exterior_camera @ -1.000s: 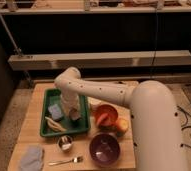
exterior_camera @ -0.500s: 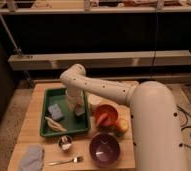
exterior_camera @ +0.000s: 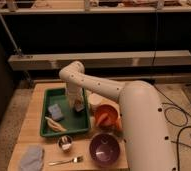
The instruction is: Wipe tray with eraser
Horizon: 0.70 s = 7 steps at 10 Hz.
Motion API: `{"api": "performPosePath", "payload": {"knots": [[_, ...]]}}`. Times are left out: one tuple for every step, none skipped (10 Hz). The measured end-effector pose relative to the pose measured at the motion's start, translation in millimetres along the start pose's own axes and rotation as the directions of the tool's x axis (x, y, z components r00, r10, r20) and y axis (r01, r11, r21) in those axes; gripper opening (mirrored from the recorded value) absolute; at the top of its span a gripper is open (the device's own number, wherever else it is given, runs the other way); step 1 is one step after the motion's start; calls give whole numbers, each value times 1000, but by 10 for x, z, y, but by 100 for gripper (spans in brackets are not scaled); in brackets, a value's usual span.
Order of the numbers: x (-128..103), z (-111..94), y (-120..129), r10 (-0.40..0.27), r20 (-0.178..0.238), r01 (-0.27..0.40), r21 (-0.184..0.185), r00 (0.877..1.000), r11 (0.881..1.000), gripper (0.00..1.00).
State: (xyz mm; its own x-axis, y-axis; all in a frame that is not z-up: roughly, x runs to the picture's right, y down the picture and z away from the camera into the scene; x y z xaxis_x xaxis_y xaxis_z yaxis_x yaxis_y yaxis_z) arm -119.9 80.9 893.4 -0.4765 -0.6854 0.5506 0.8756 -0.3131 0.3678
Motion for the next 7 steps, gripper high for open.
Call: {"api": "performPosePath", "payload": {"knots": [[33,25,6,-5,0,5,7,1000,1000,0],[56,37,8,-12,-1,12,12,1000,1000,0],[142,68,-44,-31,-8,31,27,999,999,0],[201,83,-97,-45,-12,46,34,999,998,0],[240,88,-113,-53,-15,54,39,998,998,0],[318,108,-124,-67,-16,68,46,998,997,0],[380,125,-186,-81,-18,82,53,997,995,0]]}}
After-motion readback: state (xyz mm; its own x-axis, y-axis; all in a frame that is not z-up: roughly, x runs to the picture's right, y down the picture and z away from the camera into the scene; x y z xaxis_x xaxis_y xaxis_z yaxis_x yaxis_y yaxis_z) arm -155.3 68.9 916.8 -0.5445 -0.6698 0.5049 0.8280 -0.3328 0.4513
